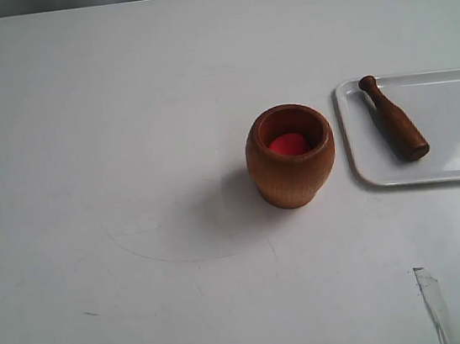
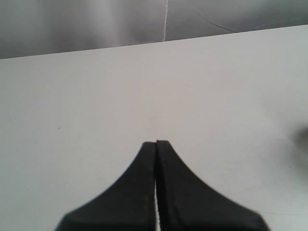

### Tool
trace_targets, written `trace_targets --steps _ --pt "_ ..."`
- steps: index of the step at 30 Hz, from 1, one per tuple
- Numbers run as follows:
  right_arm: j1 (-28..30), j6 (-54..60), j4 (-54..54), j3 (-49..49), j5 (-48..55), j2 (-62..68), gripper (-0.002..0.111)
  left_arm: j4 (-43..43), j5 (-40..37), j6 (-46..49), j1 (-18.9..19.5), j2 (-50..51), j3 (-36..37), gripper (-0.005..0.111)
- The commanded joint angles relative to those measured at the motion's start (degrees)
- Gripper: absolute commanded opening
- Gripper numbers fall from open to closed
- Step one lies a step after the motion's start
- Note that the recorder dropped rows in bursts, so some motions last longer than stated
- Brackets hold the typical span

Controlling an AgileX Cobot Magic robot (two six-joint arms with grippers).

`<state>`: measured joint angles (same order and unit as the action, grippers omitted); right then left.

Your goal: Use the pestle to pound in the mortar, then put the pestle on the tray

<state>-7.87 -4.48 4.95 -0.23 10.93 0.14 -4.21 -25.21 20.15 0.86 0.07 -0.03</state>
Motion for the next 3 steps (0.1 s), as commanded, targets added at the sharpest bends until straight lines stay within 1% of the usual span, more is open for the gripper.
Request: trace_targets --steps 1,3 --pt "0.5 -0.3 -0.1 0.2 -0.1 -0.1 0.000 0.4 0.2 -0.5 -0.4 -0.1 0.0 0.000" --pt "0.5 -0.3 -0.1 0.2 -0.1 -0.1 0.000 0.4 0.2 -0.5 -0.4 -0.1 0.0 0.000"
